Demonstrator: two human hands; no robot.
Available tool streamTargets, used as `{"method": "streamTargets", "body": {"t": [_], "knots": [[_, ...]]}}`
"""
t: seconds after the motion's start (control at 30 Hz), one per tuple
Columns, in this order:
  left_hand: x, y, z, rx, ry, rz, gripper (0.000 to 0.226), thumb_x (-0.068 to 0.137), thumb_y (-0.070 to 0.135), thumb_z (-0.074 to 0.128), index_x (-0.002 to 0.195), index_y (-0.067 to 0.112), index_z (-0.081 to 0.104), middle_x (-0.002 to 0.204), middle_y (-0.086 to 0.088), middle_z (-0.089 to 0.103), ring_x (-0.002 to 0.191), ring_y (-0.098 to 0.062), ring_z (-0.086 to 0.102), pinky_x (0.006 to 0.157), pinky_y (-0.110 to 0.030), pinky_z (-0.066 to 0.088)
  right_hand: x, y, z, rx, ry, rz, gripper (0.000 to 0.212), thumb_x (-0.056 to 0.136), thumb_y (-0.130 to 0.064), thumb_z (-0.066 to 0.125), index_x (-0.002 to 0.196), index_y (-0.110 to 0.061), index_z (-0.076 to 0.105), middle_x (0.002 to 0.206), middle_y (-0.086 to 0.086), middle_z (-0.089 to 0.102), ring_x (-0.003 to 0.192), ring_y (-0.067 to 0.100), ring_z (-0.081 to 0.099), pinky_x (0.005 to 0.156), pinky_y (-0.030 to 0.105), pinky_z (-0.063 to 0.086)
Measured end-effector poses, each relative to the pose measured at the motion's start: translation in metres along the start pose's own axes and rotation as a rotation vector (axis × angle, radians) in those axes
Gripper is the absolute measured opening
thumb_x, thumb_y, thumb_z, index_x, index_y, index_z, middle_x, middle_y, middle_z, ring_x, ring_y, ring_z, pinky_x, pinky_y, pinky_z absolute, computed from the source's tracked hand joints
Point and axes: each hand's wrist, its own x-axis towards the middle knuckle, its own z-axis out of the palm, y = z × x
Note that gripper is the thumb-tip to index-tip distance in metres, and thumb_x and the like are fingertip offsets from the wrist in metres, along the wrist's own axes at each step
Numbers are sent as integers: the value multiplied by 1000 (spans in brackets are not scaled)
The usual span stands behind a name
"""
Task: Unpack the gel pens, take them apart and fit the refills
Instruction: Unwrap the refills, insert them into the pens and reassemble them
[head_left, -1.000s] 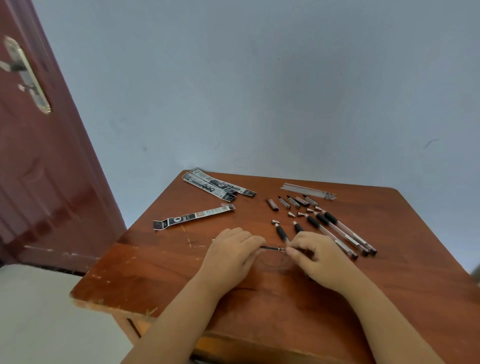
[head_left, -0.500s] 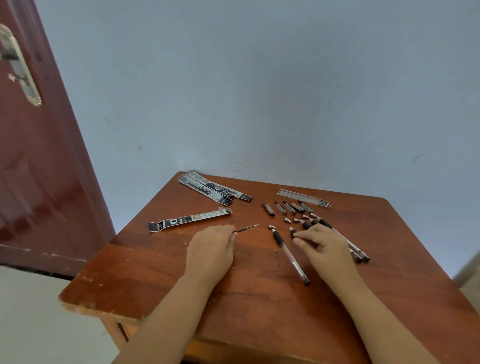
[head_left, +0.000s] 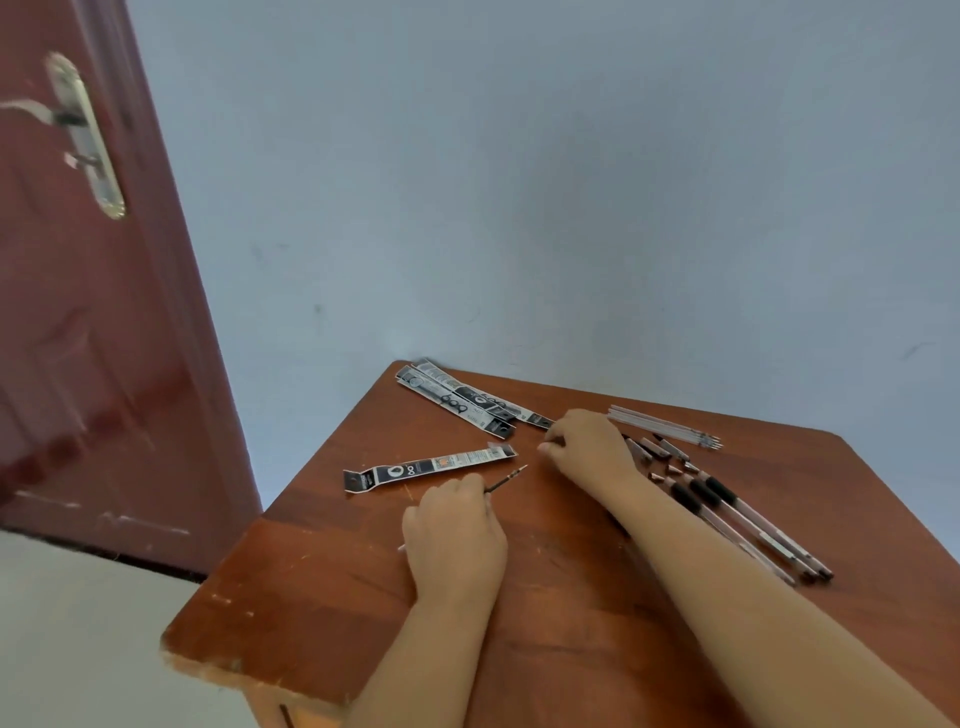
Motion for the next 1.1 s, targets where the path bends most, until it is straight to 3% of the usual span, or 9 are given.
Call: {"method": "streamTargets", "body": {"t": [0.3,0.53,0.7,0.83,0.97,1.1], "knots": [[4,-1,-1,-44,-20,-19,24,94,22,36,108,18,55,110,1,58,104,-19,50,85,-31,34,14,-2,16,74,-23,104,29,86,-32,53,103,-12,65,109,8,60,104,23,52,91,37,40],[3,-1,0,-102,10,19,24,94,23,38,109,17,57,108,1,58,102,-16,50,84,-29,39,2,2,3,83,-4,56,29,86,-35,52,104,-16,64,107,5,61,102,19,52,89,35,40],[0,-1,6,-233,129,124,20,89,17,50,100,11,66,97,-6,62,95,-22,53,74,-29,38,-42,15,-27,171,72,23,27,87,-31,51,105,-15,63,106,2,63,92,10,49,82,23,37],[-1,3,7,-239,177,180,19,88,15,54,99,10,67,94,-8,61,94,-23,53,72,-25,33,-83,26,-43,108,-28,80,29,86,-37,50,104,-18,62,106,-2,63,86,6,46,75,18,34],[-4,4,10,-175,146,224,21,89,18,52,103,12,66,97,-7,59,97,-21,50,74,-26,35,-100,26,-40,46,-147,160,31,83,-40,54,103,-16,58,106,1,62,94,13,54,79,25,46],[-7,3,12,-157,152,267,8,78,7,66,85,8,70,77,-10,62,76,-27,58,61,-31,40,-102,29,-30,111,-154,213,23,83,-30,58,99,-14,56,108,3,61,98,17,56,79,26,46]]}}
